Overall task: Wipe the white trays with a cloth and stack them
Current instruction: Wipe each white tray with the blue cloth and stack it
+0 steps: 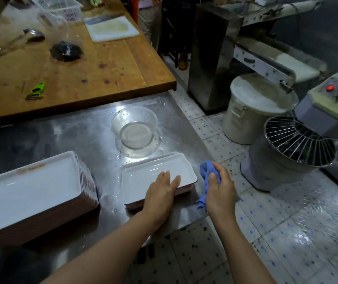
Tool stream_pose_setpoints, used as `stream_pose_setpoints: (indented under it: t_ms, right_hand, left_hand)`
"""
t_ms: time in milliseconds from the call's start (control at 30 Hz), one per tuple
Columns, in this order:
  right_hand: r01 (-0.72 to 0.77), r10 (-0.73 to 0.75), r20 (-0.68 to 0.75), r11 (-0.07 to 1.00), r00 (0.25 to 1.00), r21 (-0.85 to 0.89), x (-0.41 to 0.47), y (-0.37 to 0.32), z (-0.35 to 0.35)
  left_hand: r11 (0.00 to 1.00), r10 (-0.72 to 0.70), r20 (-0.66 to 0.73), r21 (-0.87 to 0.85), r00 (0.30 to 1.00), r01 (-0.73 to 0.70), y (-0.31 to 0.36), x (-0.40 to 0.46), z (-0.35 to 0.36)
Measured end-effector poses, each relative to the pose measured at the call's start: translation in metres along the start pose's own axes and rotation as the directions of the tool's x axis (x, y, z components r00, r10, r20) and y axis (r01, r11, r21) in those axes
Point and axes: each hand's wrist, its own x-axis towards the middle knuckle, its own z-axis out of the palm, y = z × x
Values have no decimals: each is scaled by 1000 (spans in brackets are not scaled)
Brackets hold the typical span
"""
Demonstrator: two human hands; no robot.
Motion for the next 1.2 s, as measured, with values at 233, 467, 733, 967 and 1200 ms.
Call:
stream_pose_setpoints:
  t_ms: [233,467,733,967,1200]
  right_hand:
    - [-26,26,12,1000,1000,17,2,0,2]
    - [-10,10,34,1000,999,15,0,-6,10]
    - [5,-7,78,1000,997,25,-12,-19,29]
    - [33,-41,189,998,981,46,-40,-55,68]
    - [80,-117,343,990,932,119,-84,-99,122]
  left_hand:
    - [996,-45,80,-76,996,52,-2,0,20]
    - [986,-68,132,-144,989,87,-11,-4,27]
    - [983,-126,218,-101,968,151,-22,-11,3]
    - [915,-343,-64,-248,937,318,-56,-55,-64]
    - [792,-599,-310,-367,738,488,-137,-119,-113]
